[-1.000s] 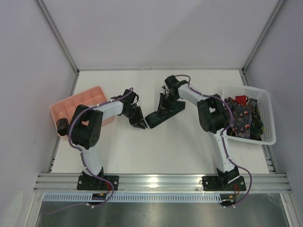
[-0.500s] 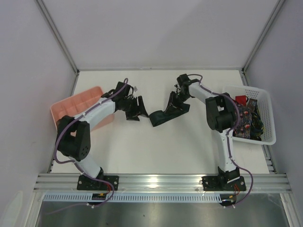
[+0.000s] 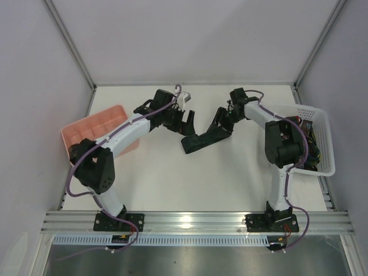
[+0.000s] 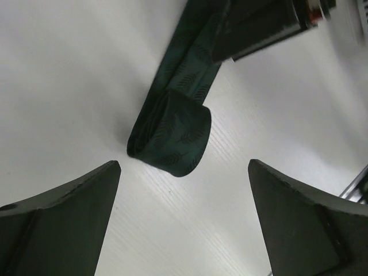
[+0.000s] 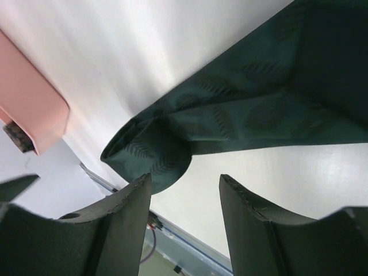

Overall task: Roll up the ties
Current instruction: Roll the tie

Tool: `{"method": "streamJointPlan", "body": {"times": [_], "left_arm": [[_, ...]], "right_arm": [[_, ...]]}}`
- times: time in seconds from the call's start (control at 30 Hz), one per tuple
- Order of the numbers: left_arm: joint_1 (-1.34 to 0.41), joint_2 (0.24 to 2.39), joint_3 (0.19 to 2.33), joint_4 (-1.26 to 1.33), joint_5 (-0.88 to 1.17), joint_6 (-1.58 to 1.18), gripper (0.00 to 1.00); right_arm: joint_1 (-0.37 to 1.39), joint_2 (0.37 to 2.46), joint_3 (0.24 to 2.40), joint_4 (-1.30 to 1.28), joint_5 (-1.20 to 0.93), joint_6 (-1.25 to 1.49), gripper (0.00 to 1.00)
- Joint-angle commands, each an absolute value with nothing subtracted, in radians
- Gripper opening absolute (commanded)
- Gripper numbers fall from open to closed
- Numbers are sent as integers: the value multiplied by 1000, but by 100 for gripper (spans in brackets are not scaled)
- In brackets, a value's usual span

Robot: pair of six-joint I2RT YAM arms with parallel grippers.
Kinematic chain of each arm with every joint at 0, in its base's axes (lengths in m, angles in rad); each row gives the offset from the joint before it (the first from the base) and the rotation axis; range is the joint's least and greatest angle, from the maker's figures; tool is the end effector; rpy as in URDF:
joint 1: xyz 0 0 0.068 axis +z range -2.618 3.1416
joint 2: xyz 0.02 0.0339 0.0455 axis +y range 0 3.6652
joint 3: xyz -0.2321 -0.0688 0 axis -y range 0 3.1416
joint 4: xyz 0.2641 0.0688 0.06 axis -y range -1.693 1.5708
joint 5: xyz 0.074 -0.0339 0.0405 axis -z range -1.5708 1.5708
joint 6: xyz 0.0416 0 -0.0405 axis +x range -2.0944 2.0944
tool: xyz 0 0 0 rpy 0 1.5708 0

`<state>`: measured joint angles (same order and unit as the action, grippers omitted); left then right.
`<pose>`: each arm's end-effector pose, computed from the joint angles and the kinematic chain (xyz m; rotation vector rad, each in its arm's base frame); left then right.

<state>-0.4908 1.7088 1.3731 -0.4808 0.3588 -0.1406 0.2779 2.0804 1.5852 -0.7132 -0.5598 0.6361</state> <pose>0.3445 -0.2007 0.2307 0.5969 2.3691 -0.7198 0.4102 0.1400 0.1412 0.3669 2.8854 0.9840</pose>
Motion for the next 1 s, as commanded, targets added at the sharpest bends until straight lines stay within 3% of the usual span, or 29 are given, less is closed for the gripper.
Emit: {"method": "streamJointPlan", "body": {"times": [0.0, 0.27, 0.97], "left_arm": [[-544, 1762, 1439, -431, 357, 80, 100], [-626, 1893, 1578, -526, 304, 238, 100], [-687, 2010, 1494, -460, 126, 304, 99]], "right_arm": [[220, 2065, 1568, -678, -597, 644, 56], [193, 2137, 1646, -696, -597, 603, 56], [209, 2155, 1678, -666, -653, 641, 53]]}}
